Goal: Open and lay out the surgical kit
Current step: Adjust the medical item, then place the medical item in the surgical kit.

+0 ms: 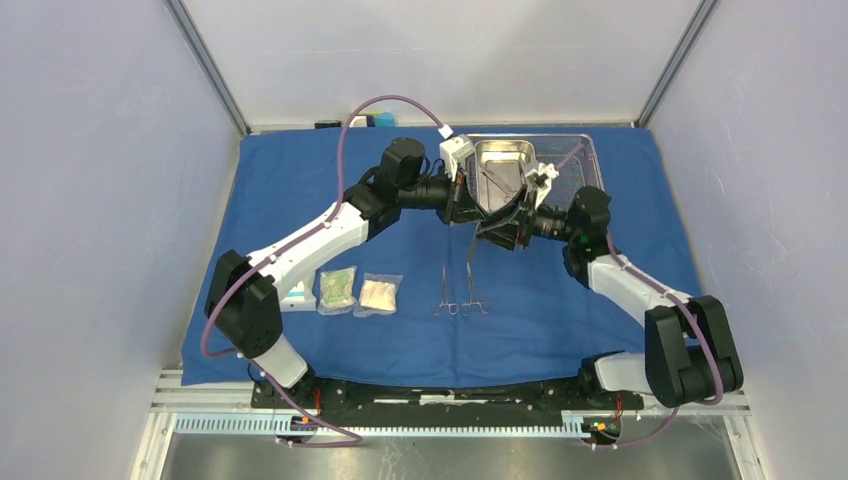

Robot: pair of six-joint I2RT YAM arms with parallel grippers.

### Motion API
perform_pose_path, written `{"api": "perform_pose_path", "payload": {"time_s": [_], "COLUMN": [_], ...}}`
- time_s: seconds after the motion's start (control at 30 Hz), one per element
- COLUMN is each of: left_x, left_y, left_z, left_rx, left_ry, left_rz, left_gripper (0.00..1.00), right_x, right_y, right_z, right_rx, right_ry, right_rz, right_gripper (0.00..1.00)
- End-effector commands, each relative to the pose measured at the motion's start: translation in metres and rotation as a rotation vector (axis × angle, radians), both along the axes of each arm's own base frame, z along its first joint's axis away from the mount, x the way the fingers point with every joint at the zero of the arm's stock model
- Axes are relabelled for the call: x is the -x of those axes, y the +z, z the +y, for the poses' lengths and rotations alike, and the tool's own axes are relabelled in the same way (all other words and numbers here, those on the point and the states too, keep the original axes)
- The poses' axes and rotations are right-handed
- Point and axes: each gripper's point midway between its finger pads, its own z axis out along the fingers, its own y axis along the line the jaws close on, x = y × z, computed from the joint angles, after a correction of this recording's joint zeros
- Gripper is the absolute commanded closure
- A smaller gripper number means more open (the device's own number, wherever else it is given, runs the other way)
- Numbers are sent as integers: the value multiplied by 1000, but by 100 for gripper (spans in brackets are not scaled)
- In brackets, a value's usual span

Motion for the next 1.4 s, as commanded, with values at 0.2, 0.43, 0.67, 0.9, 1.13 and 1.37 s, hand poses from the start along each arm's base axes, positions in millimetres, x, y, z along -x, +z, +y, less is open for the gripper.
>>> {"api": "perform_pose_path", "payload": {"time_s": [0.2,0.43,0.67,0.9,1.13,1.37], "left_x": [-86,-90,-79,-80,-81,-82], "left_y": [1,-25,-49,-48,-50,-52], "left_z": [88,115,108,111,108,107], "left_rx": [-219,-249,-278,-275,-264,-259], "left_ry": [879,1192,1220,1241,1238,1239], "left_rz": [113,379,561,568,603,601], "left_gripper": [98,98,98,98,98,98], "right_x": [-76,-77,-64,-48,-37,-31], "right_y": [30,23,11,-12,-23,-16], "right_z": [-21,6,37,50,54,60], "right_rx": [437,542,567,540,514,477], "right_ry": [-393,-493,-438,-352,-307,-271], "right_rz": [-319,-366,-403,-363,-343,-345], "right_gripper": [31,31,31,31,34,35]}}
